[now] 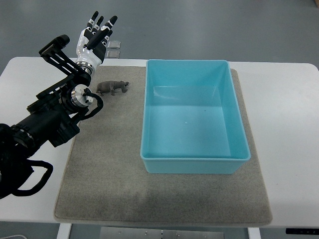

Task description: Place brown hippo in blue box with left hand

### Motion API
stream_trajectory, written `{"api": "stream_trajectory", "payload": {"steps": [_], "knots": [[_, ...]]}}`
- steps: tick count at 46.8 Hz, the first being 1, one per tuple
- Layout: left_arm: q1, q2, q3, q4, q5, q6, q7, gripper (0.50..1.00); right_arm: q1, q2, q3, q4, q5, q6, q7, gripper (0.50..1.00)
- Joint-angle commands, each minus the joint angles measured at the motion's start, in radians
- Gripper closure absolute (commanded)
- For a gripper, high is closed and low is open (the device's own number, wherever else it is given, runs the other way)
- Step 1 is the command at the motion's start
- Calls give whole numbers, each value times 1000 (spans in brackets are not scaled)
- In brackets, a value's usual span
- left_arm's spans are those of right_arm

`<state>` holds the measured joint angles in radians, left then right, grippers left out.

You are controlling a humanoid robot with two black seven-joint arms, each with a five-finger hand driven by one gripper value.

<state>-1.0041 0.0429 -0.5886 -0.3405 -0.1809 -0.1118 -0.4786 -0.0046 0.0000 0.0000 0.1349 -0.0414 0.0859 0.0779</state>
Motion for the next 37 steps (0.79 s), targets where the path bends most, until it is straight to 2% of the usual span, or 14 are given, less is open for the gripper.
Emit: {"api": "stream_trajectory", "payload": {"steps": [1, 37], "knots": [[-1, 0, 0, 0, 0, 0, 0, 504, 0, 0, 0, 0, 0, 0, 0, 564], [-1, 2, 0, 2, 0, 3, 0, 504, 0, 0, 0, 0, 0, 0, 0, 564]]}}
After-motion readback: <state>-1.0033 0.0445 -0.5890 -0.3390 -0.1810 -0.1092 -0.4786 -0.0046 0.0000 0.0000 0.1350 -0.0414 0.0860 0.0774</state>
